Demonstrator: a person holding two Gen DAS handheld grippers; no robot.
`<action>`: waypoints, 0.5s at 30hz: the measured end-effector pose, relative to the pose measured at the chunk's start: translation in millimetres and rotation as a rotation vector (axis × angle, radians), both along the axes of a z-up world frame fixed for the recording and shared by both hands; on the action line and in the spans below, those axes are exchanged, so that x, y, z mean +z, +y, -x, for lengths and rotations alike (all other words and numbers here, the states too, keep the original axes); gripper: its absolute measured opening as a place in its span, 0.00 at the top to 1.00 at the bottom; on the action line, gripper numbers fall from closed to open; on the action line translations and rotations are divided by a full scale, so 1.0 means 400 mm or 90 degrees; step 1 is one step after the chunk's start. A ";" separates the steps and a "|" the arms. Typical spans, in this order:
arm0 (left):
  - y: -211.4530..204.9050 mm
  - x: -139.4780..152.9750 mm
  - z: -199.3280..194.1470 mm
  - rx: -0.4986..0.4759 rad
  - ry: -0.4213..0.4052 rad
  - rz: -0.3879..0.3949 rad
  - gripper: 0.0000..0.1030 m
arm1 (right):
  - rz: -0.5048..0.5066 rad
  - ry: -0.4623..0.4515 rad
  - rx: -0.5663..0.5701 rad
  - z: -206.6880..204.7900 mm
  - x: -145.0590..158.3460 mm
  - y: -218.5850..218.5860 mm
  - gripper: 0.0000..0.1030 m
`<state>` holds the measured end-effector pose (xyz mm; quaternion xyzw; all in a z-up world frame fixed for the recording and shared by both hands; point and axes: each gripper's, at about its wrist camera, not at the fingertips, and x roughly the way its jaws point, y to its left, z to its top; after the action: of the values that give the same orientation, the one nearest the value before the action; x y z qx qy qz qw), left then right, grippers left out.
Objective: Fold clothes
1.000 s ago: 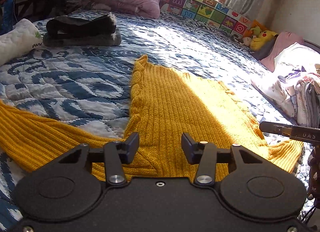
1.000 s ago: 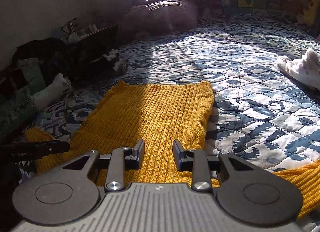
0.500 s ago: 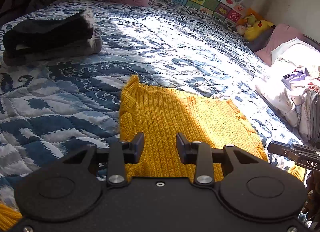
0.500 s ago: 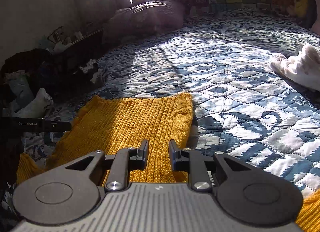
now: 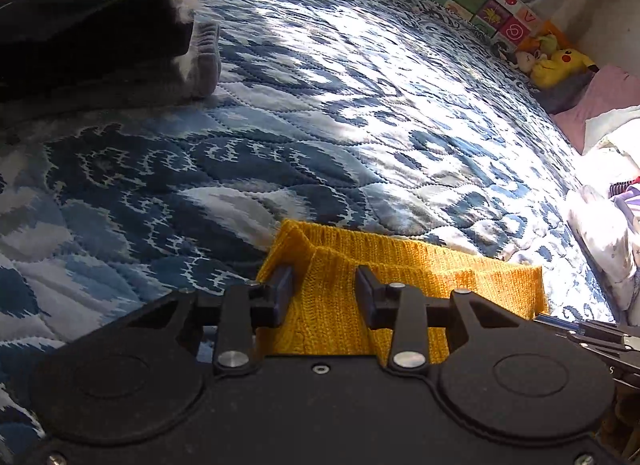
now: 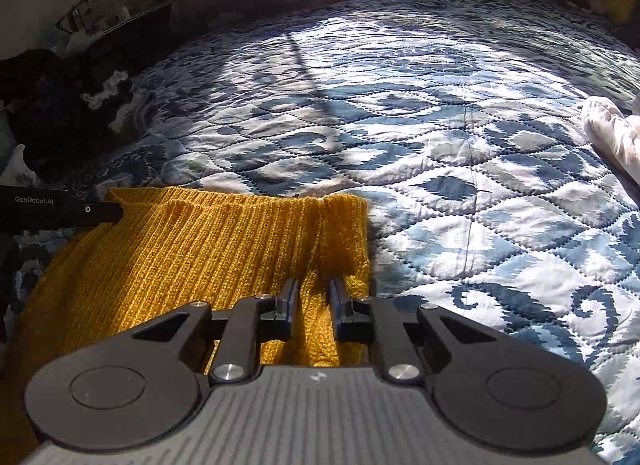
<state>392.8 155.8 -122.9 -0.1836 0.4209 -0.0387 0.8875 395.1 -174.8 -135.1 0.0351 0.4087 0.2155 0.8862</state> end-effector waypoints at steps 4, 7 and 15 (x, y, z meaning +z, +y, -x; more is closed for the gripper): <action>0.024 0.055 0.052 0.022 -0.007 0.036 0.52 | 0.006 0.000 -0.013 0.024 0.030 -0.028 0.84; 0.022 0.094 0.156 0.000 -0.033 0.045 0.51 | 0.001 -0.025 -0.023 0.107 0.069 -0.058 0.80; -0.098 0.130 0.524 -0.097 -0.058 -0.062 0.51 | 0.009 -0.088 0.102 0.480 0.142 -0.039 0.77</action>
<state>183.2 116.5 -70.9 -0.1056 0.3939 -0.0935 0.9082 202.9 -190.5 -78.3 -0.0186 0.3492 0.2846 0.8926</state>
